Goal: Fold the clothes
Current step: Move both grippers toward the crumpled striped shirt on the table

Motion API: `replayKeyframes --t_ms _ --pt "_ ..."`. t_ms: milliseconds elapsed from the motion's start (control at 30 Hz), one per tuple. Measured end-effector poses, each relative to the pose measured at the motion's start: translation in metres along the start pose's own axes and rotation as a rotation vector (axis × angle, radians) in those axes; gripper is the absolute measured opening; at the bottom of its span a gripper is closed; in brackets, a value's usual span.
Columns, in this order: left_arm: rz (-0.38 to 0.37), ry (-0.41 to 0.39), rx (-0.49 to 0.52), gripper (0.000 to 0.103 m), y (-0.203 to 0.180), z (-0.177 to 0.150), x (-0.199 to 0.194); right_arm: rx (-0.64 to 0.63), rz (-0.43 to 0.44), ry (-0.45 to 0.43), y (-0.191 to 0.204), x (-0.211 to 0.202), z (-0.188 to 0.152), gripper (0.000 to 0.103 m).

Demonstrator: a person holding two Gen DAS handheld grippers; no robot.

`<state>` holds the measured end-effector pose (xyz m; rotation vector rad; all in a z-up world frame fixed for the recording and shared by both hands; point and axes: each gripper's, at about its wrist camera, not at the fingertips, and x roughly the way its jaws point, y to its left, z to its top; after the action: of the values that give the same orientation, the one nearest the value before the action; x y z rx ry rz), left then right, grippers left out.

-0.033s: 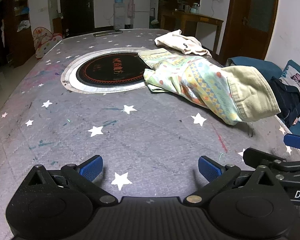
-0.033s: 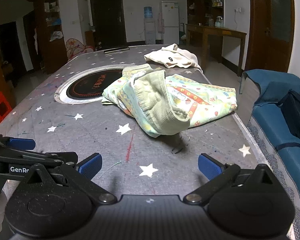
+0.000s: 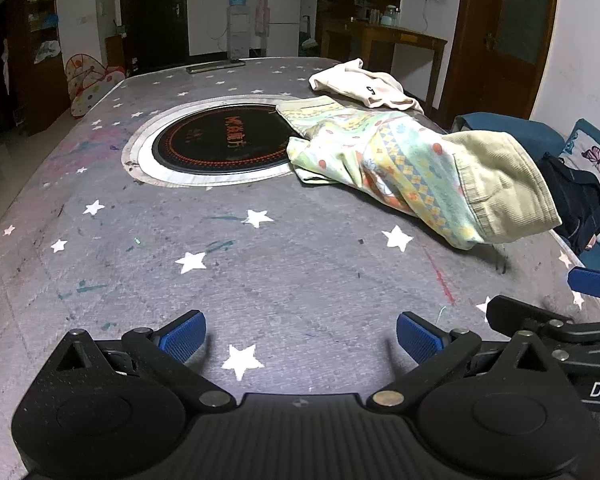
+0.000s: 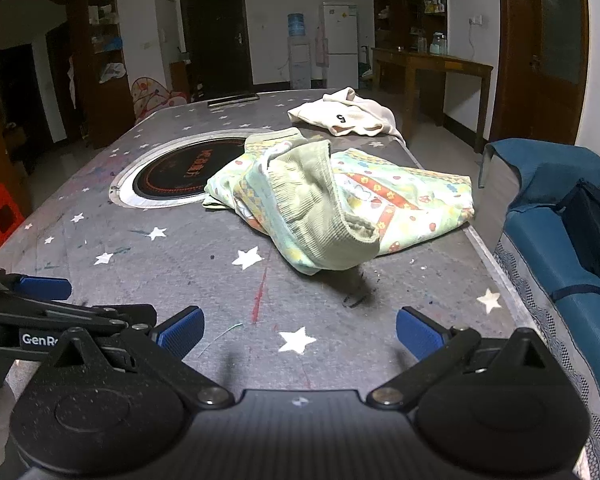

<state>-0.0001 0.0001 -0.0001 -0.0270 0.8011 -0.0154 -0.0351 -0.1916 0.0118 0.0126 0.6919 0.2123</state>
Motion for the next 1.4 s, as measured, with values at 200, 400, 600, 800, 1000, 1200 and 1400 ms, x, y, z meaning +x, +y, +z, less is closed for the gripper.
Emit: replayKeyframes --t_ms 200,400,600,800,1000,1200,1400 --pt "0.002 0.013 0.003 0.103 -0.004 -0.002 0.003 0.004 -0.009 0.011 0.0 0.0 0.0 0.103" --pt "-0.004 0.043 0.013 0.103 -0.005 0.001 0.007 0.018 -0.01 0.021 -0.002 0.001 -0.003 0.103" --pt "0.003 0.063 0.024 0.103 -0.007 0.003 0.012 0.02 -0.016 0.032 -0.001 0.003 -0.004 0.103" --pt "0.016 0.073 0.028 0.103 -0.007 0.006 0.018 0.022 -0.016 0.04 -0.003 0.007 -0.003 0.103" --pt "0.026 0.073 0.032 0.103 -0.008 0.011 0.02 0.026 -0.018 0.046 -0.006 0.01 -0.003 0.103" --pt "0.028 0.077 0.037 0.103 -0.01 0.017 0.022 0.031 -0.017 0.048 -0.008 0.012 -0.002 0.103" --pt "0.03 0.078 0.047 0.103 -0.013 0.022 0.024 0.04 -0.018 0.053 -0.012 0.015 0.0 0.103"
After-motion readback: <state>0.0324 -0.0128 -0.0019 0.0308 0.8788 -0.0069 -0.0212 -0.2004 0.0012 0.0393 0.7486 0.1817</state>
